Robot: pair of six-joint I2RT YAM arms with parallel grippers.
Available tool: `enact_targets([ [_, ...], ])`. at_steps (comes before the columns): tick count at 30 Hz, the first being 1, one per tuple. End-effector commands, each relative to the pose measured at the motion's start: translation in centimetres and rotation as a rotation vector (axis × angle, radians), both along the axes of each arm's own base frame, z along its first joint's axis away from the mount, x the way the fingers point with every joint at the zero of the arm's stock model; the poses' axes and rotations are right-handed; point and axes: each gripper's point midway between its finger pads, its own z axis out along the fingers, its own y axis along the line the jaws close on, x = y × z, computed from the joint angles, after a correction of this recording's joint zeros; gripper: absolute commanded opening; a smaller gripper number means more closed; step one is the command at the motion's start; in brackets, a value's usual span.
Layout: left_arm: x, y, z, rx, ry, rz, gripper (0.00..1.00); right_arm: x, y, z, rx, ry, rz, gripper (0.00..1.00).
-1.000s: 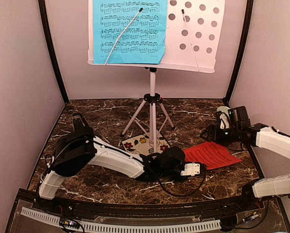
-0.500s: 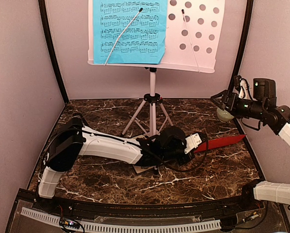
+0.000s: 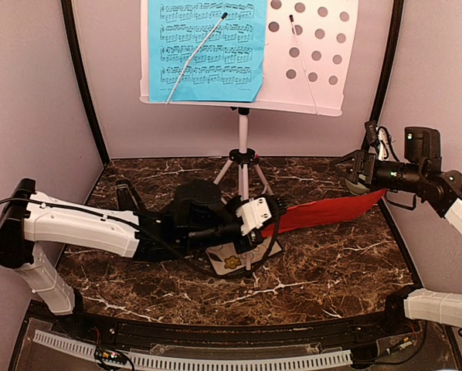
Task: Set up the instrument practice props
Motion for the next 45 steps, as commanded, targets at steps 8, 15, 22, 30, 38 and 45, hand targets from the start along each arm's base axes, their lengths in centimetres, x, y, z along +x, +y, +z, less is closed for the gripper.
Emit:
enact_targets([
  [8, -7.1, 7.1, 3.5, 0.112, -0.562, -0.072, 0.00, -1.7, 2.8, 2.1, 0.051, -0.091, 0.234, 0.91],
  [15, -9.8, 8.7, 3.3, 0.250, -0.938, 0.003, 0.00, -3.2, 4.0, 1.7, 0.050, -0.087, 0.334, 0.91],
  [22, -12.9, 10.5, 6.5, 0.179, -1.411, 0.181, 0.00, -6.4, 8.2, 0.3, 0.056, -0.041, 0.535, 0.89],
  [30, -15.0, 10.1, 6.7, 0.131, -1.485, 0.181, 0.00, -9.8, 12.3, -0.9, -0.018, -0.026, 0.711, 0.87],
  [38, -16.0, 9.8, 7.0, 0.116, -1.492, 0.162, 0.00, -10.8, 12.8, -0.3, 0.015, -0.071, 0.767, 0.88],
  [45, -19.0, 9.1, 6.7, 0.058, -1.484, 0.065, 0.00, -12.5, 13.8, 0.7, 0.028, -0.174, 0.909, 0.89],
])
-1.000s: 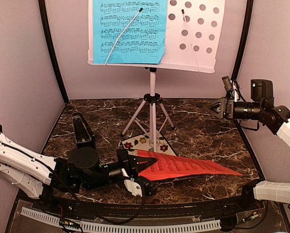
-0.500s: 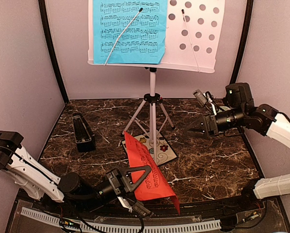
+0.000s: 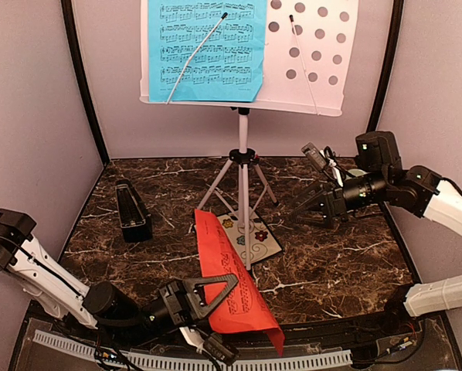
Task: Set up the instrument practice props
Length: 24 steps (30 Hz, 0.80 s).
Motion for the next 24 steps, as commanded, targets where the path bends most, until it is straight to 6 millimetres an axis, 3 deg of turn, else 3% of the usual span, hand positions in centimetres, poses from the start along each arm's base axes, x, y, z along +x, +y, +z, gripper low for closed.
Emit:
enact_targets([
  [1, -2.0, 0.0, 1.6, -0.032, -0.017, -0.052, 0.00, -1.8, 1.4, 2.4, 0.072, -0.121, 0.155, 0.89],
  [8, -4.3, -0.4, 1.1, 0.018, -0.001, -0.107, 0.00, -3.9, 3.2, 3.3, 0.062, -0.185, 0.289, 0.88],
  [13, -4.7, -0.4, 1.0, 0.029, -0.003, -0.103, 0.00, -5.0, 4.2, 3.2, 0.055, -0.186, 0.326, 0.88],
  [21, -4.8, -0.5, 0.6, 0.046, -0.009, -0.096, 0.00, -5.3, 4.7, 3.2, 0.036, -0.199, 0.308, 0.87],
  [24, -4.2, -0.5, 0.4, 0.049, 0.026, -0.082, 0.00, -4.1, 4.7, 3.0, 0.015, -0.215, 0.231, 0.86],
])
